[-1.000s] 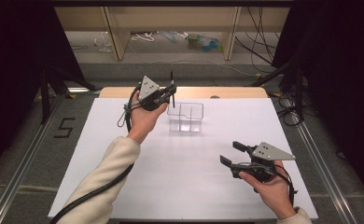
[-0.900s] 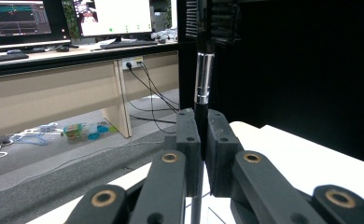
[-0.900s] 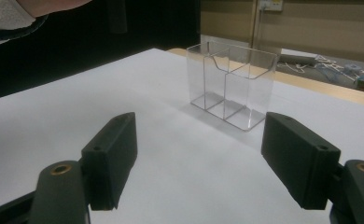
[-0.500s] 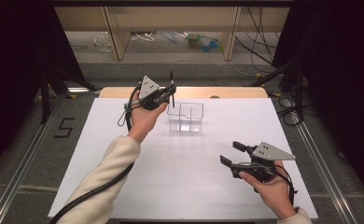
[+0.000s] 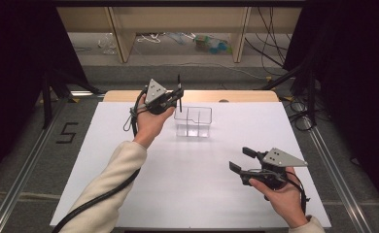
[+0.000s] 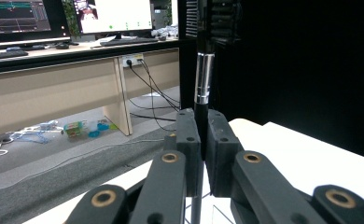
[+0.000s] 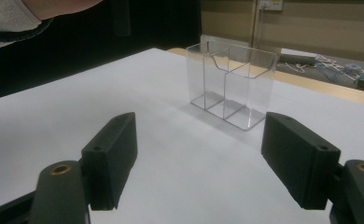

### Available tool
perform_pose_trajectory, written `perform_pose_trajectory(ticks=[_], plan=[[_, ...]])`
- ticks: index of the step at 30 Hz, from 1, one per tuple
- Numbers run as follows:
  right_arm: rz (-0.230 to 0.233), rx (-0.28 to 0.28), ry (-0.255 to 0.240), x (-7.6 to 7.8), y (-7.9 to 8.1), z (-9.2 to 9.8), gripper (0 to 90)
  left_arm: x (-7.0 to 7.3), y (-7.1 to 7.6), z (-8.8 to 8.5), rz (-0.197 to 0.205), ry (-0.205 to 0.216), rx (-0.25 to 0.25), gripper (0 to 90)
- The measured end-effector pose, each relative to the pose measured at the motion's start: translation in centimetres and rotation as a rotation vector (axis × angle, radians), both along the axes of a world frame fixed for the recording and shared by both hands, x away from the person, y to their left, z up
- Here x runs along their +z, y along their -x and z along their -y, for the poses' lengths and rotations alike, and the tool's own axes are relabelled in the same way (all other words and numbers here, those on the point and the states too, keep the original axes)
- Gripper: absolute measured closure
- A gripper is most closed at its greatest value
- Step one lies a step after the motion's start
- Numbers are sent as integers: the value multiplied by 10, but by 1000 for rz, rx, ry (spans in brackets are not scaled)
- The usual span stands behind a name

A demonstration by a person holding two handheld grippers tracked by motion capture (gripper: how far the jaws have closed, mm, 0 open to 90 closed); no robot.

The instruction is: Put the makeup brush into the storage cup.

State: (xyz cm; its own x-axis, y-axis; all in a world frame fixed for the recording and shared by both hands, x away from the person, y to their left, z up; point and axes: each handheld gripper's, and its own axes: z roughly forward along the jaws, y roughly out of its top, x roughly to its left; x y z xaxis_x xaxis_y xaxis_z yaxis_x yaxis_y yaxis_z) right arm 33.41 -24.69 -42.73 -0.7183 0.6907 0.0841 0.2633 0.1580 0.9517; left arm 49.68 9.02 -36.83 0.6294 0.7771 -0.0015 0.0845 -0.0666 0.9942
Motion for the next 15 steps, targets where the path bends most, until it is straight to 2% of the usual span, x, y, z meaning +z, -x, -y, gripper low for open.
perform_pose_trajectory(ticks=[10, 15], plan=[[-3, 3, 9, 0, 0, 1, 281, -3, -2, 0, -3, 1, 2, 852], [-5, 10, -5, -1, 0, 0, 281, -4, -3, -1, -6, -1, 3, 852]])
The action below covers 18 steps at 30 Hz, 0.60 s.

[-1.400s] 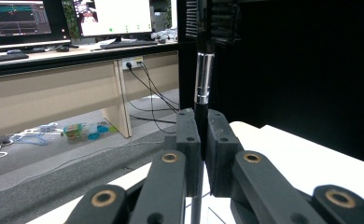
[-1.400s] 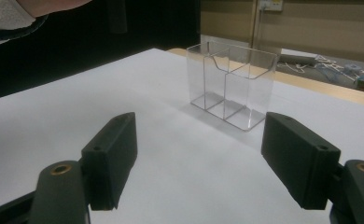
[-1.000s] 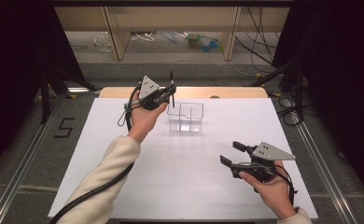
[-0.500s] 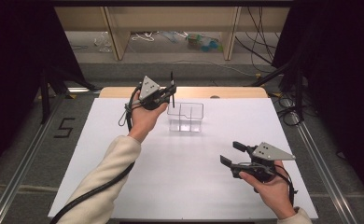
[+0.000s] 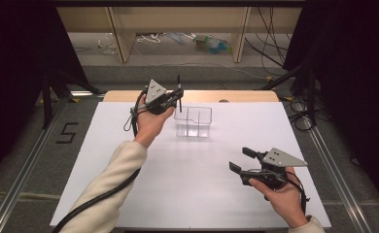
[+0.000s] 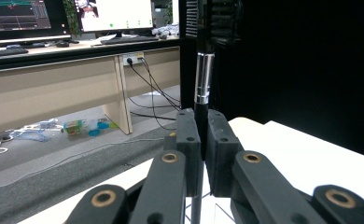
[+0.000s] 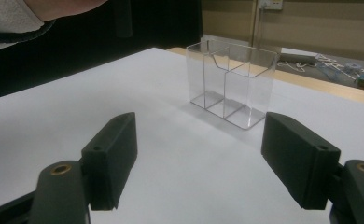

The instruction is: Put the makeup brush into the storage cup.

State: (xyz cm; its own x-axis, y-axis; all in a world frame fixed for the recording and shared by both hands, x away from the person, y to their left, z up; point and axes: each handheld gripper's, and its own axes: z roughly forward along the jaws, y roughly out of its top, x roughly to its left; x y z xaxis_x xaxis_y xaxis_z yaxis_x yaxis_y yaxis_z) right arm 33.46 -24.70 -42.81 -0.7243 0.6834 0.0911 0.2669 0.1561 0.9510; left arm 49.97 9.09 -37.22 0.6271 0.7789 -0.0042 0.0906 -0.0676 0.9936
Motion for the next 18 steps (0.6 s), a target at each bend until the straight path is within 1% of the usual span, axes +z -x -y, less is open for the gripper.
perform_pose_trajectory(ticks=[2, 6, 12, 13, 18], plan=[[3, -4, 8, 0, 0, 0, 281, -1, -1, 0, -1, -3, -1, 852], [-1, 1, -2, 0, 0, 0, 281, -3, -1, 0, -5, -3, 1, 852], [-1, 2, -2, 0, 0, 0, 281, -5, -1, 1, -7, 2, -1, 852], [-8, 2, -3, 0, 0, 0, 281, -5, -1, 1, -8, 3, -1, 852], [-2, 2, -2, 0, 0, 0, 281, -6, -1, 0, -11, 2, 0, 852]])
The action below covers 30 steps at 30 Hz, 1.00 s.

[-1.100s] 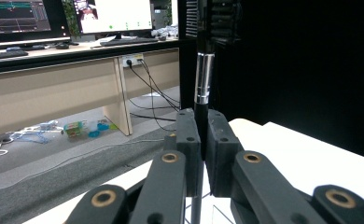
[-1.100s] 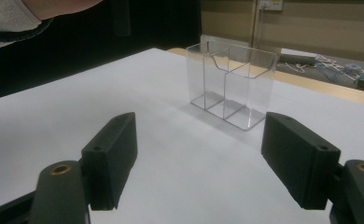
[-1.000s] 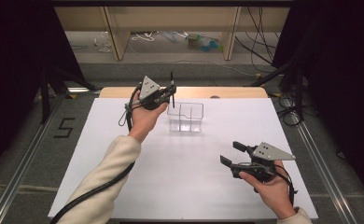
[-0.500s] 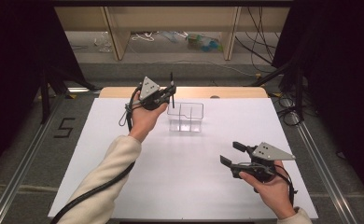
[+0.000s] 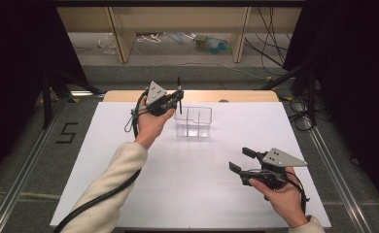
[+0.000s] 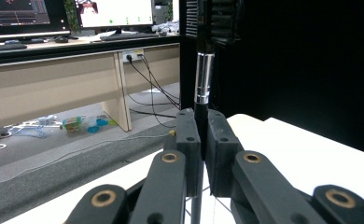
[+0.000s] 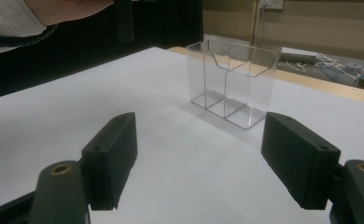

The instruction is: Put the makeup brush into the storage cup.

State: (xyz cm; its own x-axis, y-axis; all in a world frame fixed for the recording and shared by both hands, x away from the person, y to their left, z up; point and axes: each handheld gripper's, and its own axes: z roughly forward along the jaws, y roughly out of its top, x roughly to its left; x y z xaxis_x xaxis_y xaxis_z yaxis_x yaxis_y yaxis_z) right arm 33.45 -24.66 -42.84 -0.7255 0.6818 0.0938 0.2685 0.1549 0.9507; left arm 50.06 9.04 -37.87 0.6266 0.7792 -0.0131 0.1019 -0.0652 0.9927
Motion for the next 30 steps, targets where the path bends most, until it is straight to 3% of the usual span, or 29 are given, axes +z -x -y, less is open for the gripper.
perform_pose_trajectory(ticks=[19, 26, 27, 30], plan=[[2, -3, -6, 0, 0, 0, 281, -7, -1, 0, -5, 6, 4, 852], [-5, -4, 19, 1, 1, 1, 281, -11, -2, 0, -16, 2, 2, 852], [2, -2, -6, 0, 0, 0, 281, -12, -2, 0, -18, 4, 4, 851], [-1, -10, 10, -1, -1, 1, 281, -12, -2, -1, -9, -3, 3, 851]])
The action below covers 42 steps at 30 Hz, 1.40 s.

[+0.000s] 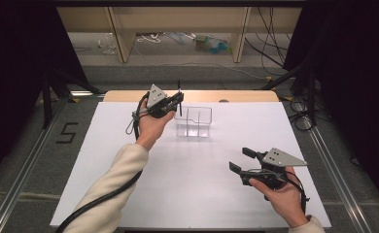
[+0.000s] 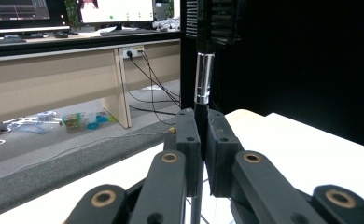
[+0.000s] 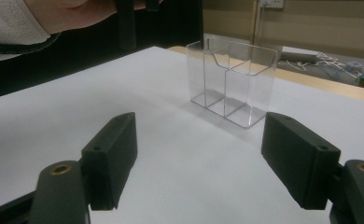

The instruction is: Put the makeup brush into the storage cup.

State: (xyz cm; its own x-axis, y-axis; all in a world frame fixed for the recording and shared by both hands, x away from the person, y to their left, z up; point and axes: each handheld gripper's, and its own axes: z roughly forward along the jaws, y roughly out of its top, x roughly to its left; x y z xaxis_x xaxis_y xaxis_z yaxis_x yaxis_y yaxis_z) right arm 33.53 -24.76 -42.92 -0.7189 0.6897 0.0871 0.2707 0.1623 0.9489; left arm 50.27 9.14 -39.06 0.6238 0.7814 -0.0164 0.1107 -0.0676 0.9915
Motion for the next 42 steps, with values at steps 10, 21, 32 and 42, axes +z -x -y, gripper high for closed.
perform_pose_trajectory(ticks=[10, 21, 32, 42], plan=[[-5, 4, 8, 0, 0, 0, 281, -4, -1, 0, -4, 9, 2, 851], [-4, 8, 6, 0, 0, 0, 281, -7, -1, 3, -1, 7, -5, 851], [-9, 15, -11, -2, -1, -2, 281, -6, -5, 5, -4, 6, -5, 851], [-8, 16, -12, -2, -1, -1, 281, -7, -5, 6, 0, 6, -2, 851]])
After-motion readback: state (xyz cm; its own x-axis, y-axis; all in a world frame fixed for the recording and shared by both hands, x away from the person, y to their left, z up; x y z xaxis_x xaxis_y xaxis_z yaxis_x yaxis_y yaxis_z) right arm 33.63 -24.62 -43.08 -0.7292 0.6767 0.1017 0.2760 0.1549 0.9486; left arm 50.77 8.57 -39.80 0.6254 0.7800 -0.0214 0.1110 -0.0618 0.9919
